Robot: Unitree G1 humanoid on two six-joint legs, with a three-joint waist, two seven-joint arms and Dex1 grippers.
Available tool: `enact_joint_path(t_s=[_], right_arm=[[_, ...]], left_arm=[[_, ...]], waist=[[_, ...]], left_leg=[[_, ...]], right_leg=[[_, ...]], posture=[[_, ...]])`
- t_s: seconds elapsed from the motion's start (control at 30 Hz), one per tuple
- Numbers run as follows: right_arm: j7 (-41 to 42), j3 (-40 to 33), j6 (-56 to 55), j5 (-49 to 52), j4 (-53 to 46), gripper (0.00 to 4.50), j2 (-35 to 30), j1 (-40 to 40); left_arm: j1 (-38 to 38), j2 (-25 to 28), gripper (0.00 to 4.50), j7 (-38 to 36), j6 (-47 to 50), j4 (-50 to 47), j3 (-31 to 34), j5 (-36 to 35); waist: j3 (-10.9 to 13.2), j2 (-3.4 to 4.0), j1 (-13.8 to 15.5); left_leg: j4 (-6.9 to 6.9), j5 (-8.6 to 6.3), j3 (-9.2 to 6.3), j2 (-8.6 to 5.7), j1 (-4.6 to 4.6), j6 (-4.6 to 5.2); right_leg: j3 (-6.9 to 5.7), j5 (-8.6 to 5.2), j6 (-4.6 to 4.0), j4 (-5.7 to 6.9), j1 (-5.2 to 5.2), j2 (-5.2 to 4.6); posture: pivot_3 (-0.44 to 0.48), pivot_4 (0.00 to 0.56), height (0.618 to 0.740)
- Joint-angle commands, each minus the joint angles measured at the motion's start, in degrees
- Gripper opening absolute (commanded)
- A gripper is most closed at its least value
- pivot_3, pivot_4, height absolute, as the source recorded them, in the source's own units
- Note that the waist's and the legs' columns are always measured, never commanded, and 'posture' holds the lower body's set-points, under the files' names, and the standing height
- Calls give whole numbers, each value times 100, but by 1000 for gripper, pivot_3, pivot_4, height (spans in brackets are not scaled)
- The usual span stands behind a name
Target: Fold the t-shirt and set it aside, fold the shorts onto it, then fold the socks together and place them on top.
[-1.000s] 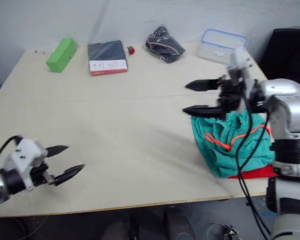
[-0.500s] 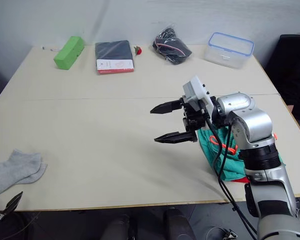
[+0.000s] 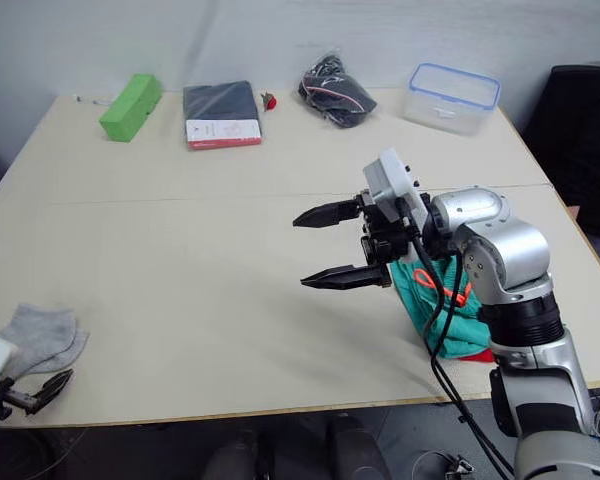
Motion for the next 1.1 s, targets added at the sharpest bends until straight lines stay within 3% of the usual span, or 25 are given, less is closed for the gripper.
enact_joint_path(t_s=[0.03,0.33,0.43,0.57,0.73,0.93,1.1], right_arm=[[-93,-220,47,170,-314,4500,-114,80],[-311,-238,8,96,-515,4500,-306,271],[-281,-202,-206,-74,-582,4500,-474,503],[-311,-204,-356,-217,-622,4500,-601,749],[-206,-155,-679,-480,-792,4500,-825,1181],[-335,-216,-811,-594,-986,4500,-1006,1644],[-491,-214,-1059,-827,-935,4500,-1031,1851]], left_arm=[[-3,-10,3682,37,67,343,-218,102],[-198,-49,900,-52,-46,479,-496,-4],[-426,34,35,-243,27,81,-740,-214],[-1124,208,35,-377,293,-687,-1606,-437],[-2797,265,35,-393,598,-878,-3176,-416],[-4729,-328,35,-411,1432,-691,-5259,-322],[-5674,-948,35,-97,1877,-152,-6322,34]], waist=[[-3,6,0],[-16,42,1],[-18,45,19],[-18,44,127],[-21,29,174],[-20,26,138],[-17,22,155]], left_leg=[[0,0,-1,0,2,-1],[-3,1,-2,0,4,0],[-4,1,-2,0,3,0],[1,1,-5,-8,-3,3],[3,8,-8,-9,-13,-11],[11,14,7,-6,-18,-23],[21,19,11,-1,-13,-31]], right_leg=[[0,0,0,2,0,0],[0,-1,-2,3,0,0],[-1,-1,-2,2,1,-1],[-3,0,-1,-2,4,-10],[-5,0,0,-5,1,-6],[9,2,3,-8,0,8],[16,2,4,2,-4,18]], posture=[[0,150,740],[0,150,740],[0,150,740],[0,150,740],[0,150,740],[0,150,740],[0,150,740]])
